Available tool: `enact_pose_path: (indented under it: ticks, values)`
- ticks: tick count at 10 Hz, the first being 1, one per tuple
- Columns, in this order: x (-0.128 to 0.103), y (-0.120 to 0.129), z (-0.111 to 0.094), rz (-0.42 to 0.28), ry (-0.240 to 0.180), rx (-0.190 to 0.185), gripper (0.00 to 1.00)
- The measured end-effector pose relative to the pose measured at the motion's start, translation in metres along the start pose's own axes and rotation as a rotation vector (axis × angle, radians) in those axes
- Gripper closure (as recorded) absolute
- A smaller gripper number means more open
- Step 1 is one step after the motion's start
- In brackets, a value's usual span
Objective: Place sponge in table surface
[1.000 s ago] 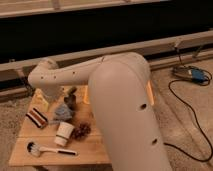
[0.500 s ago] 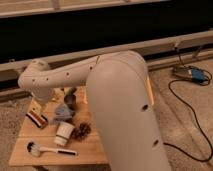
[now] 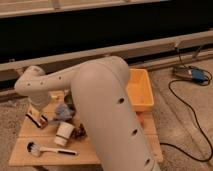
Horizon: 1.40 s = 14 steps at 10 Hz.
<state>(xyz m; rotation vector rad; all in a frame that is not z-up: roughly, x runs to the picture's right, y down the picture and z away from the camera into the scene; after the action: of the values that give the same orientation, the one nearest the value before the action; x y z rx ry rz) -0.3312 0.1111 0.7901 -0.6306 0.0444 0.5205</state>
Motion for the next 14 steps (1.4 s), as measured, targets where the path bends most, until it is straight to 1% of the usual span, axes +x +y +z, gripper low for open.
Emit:
enact_pose_path:
  ticks: [4, 6, 9, 14]
  values:
    - [0.009, -0.034, 0.03, 0.048, 0.063, -0.01, 0.2]
    - [0.014, -0.042, 0.044, 0.063, 0.089, -0.013, 0.2]
    - [0.019, -0.049, 0.056, 0.07, 0.107, -0.013, 0.2]
    - [0.023, -0.06, 0.063, 0.086, 0.119, -0.003, 0.2]
